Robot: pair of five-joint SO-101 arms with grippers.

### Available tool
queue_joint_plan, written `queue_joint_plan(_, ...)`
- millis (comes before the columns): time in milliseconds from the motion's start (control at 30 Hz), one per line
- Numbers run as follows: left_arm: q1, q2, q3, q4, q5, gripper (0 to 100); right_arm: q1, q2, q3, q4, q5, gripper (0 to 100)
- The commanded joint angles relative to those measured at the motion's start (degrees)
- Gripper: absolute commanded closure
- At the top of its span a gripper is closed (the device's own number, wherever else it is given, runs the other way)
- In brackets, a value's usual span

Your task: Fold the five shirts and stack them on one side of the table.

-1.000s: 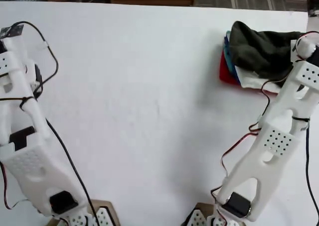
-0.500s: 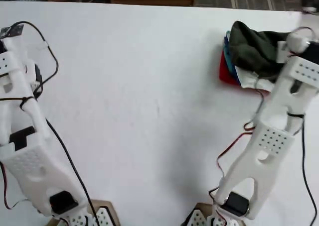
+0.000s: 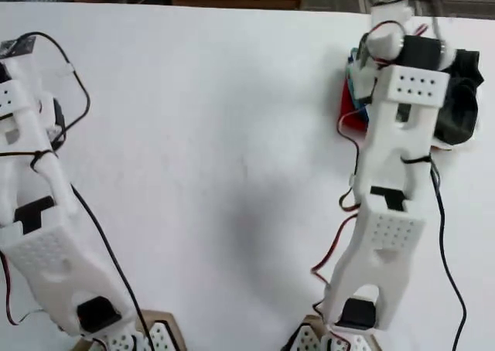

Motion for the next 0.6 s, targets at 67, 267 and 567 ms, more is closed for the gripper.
queue_joint_plan(67,-0.4,-3.6,-0.2,-1.3,-0.3,97,1.9,-7.5,5.9,-5.1,-0.3,85.6)
queue_joint_plan(267,-0.4,-3.6,-0.2,-1.2,-0.3,97,8.9,-4.7,8.4,-24.7,-0.4,96.9)
queue_joint_plan(567,-0.6,-3.6,-0.2,-1.0,-0.3,97,13.6,7.2,9.1,-25.5,-0.4,97.8)
